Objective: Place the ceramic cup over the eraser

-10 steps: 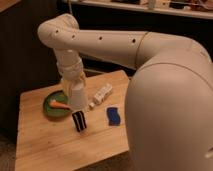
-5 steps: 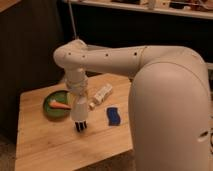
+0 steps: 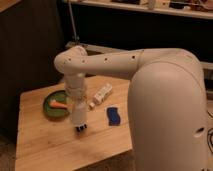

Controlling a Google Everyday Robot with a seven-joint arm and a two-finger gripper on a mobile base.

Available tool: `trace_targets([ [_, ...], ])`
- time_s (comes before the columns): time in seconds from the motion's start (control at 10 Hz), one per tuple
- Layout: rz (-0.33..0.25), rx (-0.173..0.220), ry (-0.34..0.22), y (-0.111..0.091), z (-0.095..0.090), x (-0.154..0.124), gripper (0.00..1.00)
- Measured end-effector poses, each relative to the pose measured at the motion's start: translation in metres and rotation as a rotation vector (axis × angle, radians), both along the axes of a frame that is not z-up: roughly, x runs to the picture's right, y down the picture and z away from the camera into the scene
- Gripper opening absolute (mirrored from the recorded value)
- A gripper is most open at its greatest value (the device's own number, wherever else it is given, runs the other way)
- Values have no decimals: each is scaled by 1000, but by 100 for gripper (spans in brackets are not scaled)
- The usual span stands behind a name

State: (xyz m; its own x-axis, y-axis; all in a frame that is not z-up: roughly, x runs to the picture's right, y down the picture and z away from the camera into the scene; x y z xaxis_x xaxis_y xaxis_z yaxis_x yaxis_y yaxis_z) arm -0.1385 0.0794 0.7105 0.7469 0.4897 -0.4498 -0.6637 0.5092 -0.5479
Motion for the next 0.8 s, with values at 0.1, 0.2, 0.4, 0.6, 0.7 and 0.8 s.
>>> trace_targets([
  [0.1,-17,3,-5,13,5,-7,2],
  [0.2,-41,11,-19,27,8,-15,10],
  [0.4,-90,31,-42,55,10,-28,30],
  [0.6,-122,48,-40,72,13,-36,50],
  [0.7,-131,55,-30,75,15,-33,60],
  [0.8,-136,58,-24,76,14,-32,70],
])
